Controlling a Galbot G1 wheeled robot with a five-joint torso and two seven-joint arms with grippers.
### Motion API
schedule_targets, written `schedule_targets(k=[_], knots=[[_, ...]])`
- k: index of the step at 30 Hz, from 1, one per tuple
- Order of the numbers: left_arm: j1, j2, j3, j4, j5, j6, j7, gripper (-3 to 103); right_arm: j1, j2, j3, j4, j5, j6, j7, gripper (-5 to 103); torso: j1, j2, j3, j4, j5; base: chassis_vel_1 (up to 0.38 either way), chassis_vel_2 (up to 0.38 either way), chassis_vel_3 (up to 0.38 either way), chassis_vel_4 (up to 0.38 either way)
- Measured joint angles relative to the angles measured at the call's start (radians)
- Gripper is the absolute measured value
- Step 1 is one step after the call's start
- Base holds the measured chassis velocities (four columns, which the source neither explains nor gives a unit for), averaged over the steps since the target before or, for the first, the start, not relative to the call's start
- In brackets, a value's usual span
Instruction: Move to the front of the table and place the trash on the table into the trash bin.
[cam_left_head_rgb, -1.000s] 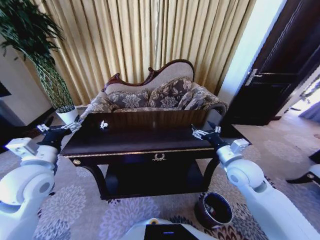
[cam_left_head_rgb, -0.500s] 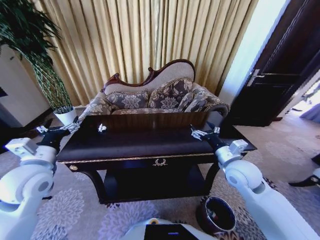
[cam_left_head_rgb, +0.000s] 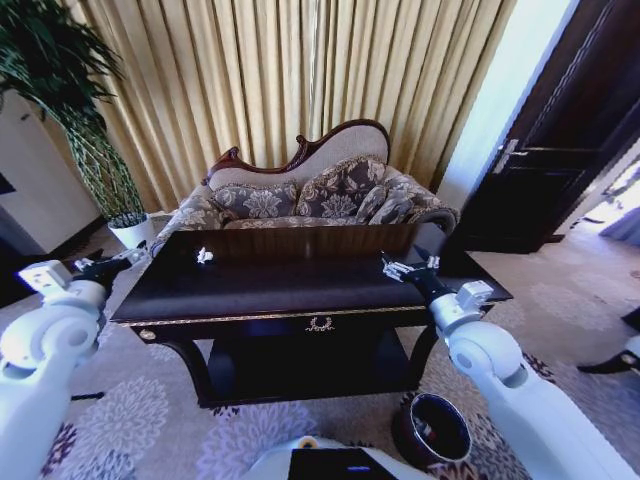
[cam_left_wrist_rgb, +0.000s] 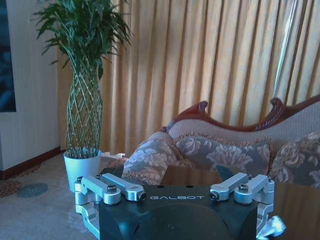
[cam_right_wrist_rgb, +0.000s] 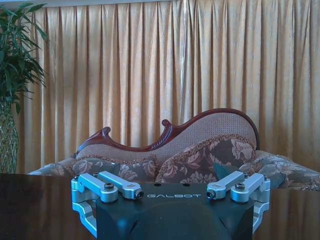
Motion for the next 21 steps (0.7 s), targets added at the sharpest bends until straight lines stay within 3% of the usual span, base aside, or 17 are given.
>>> schedule_targets(k=[5,13,17,20,21], knots=[[-0.075,0.031,0.099,0.088,0.030,-0.023,0.030,100,0.002,-0.004,0.000,-0.006,0.000,0.004,0.000,100,0.000,0.000,0.000,0.0002,0.0000,0.000,0.000,0.000,0.000],[-0.242,0.061,0.280,0.168,0.049,-0.012,0.035,100,0.003,-0.009,0.000,-0.021,0.000,0.019,-0.001,100,0.000,0.000,0.000,-0.0002,0.0003,0.000,0.000,0.000,0.000],[-0.337,0.072,0.383,0.185,0.061,0.045,0.039,100,0.003,-0.010,0.005,-0.034,-0.002,0.021,-0.001,100,0.000,0.000,0.000,-0.0002,0.0003,0.000,0.000,0.000,0.000],[-0.353,0.072,0.402,0.185,0.060,0.078,0.041,100,0.003,-0.010,0.005,-0.038,-0.002,0.022,-0.001,100,0.000,0.000,0.000,-0.0002,0.0002,0.000,0.000,0.000,0.000],[-0.362,0.073,0.414,0.177,0.055,0.127,0.047,100,0.005,-0.010,0.005,-0.044,-0.003,0.023,-0.001,100,0.000,0.000,0.000,0.0000,0.0001,0.000,0.000,0.000,0.000]])
